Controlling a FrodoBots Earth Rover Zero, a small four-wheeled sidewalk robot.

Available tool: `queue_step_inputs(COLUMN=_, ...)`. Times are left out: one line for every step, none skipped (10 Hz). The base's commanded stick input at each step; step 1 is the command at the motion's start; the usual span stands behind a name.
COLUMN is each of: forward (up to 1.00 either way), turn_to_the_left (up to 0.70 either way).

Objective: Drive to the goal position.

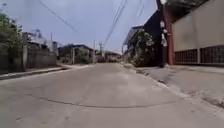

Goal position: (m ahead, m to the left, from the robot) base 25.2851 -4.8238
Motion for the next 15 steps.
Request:
queue_step_inputs(forward=1.00, turn_to_the_left=-0.02)
queue_step_inputs(forward=1.00, turn_to_the_left=-0.04)
queue_step_inputs(forward=1.00, turn_to_the_left=-0.13)
queue_step_inputs(forward=1.00, turn_to_the_left=-0.23)
queue_step_inputs(forward=1.00, turn_to_the_left=-0.27)
queue_step_inputs(forward=1.00, turn_to_the_left=-0.06)
queue_step_inputs(forward=1.00, turn_to_the_left=-0.14)
queue_step_inputs(forward=1.00, turn_to_the_left=-0.28)
queue_step_inputs(forward=1.00, turn_to_the_left=-0.06)
queue_step_inputs(forward=1.00, turn_to_the_left=-0.02)
queue_step_inputs(forward=1.00, turn_to_the_left=-0.02)
queue_step_inputs(forward=1.00, turn_to_the_left=-0.08)
queue_step_inputs(forward=1.00, turn_to_the_left=-0.28)
queue_step_inputs(forward=1.00, turn_to_the_left=-0.25)
queue_step_inputs(forward=1.00, turn_to_the_left=-0.12)
